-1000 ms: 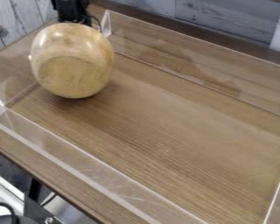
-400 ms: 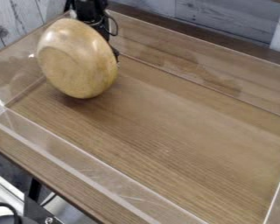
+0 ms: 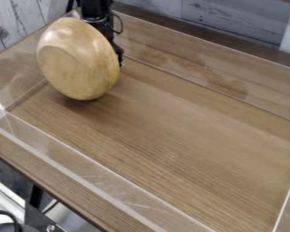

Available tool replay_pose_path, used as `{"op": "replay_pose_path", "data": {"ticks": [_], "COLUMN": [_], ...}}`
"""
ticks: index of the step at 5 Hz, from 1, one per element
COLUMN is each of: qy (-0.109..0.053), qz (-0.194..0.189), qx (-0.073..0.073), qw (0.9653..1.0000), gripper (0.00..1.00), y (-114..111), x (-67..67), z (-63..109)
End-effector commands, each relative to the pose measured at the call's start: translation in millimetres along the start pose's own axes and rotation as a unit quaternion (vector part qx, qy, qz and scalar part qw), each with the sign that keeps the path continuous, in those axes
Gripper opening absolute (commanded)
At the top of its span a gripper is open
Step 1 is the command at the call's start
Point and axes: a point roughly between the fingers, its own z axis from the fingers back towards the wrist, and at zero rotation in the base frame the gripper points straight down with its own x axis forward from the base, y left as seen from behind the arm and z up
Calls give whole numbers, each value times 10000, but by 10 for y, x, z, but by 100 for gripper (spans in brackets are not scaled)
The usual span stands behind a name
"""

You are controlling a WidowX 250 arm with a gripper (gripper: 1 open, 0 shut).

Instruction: Put the green block in the brown bowl

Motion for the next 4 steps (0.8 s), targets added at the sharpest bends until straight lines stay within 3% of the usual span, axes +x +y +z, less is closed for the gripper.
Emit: {"op": "replay_pose_path", "data": {"ticks": [1,4], "qy": [165,307], "qz": [87,-22], "qx": [-2,28], "qw": [9998,9995], "gripper": [0,0], "y": [59,-22], "x": [-34,-39], "z": [-82,-40]}}
